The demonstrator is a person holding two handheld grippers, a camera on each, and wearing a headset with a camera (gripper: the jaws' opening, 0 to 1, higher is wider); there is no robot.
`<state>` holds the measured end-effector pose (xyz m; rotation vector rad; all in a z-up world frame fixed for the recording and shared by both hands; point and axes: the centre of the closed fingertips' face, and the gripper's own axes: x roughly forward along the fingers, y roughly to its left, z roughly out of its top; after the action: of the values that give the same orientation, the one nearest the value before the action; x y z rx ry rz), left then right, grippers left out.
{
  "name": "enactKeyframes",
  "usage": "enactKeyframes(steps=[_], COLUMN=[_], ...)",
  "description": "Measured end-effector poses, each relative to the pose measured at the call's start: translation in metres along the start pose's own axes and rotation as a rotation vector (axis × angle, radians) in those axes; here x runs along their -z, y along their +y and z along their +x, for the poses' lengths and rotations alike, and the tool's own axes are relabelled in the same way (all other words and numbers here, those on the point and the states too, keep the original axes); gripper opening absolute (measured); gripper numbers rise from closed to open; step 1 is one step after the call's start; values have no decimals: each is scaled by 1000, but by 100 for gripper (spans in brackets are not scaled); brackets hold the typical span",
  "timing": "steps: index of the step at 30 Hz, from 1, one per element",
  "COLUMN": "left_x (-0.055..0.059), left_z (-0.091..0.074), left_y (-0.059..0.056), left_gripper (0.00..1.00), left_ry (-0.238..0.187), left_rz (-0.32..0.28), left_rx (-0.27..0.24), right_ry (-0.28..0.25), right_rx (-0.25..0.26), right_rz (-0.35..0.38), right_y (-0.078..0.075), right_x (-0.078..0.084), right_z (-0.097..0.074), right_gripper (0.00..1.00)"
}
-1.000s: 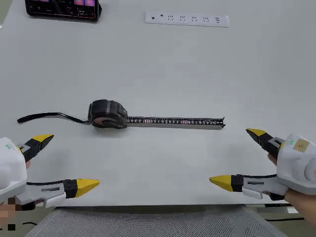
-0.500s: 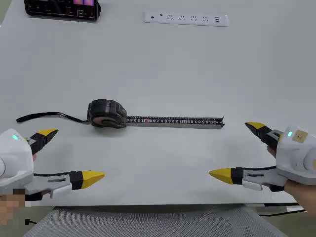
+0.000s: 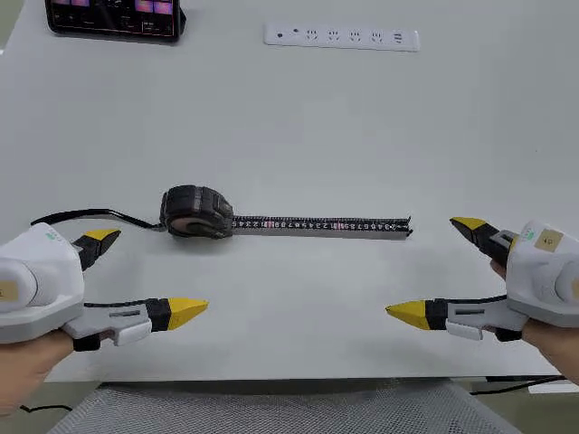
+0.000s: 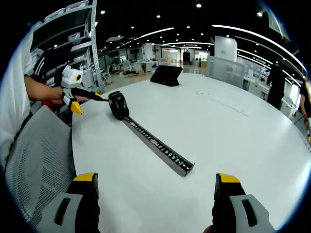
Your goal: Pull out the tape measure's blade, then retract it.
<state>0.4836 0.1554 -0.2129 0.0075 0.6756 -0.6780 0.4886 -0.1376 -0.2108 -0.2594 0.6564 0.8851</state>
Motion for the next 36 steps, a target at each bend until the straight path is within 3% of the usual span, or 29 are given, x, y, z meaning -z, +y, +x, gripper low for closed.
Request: enactKeyframes(steps=[11,21,36], left_x=[-17,-22,-29], left_z=[17,30,43], left_y=[1,-2,-9], left_gripper=[97,96,95], left_ry=[-31,-37,-70], left_rz=[-36,-44,-107], left_rx=[-9,-4,8], right_ry=[1,6,22], right_rx=[5,3,0], right_rz=[-8,-12,-15], right_y=[-9,-15,-21], right_x=[-3,-2,2], right_z=[0,3,6], right_gripper=[99,99,98])
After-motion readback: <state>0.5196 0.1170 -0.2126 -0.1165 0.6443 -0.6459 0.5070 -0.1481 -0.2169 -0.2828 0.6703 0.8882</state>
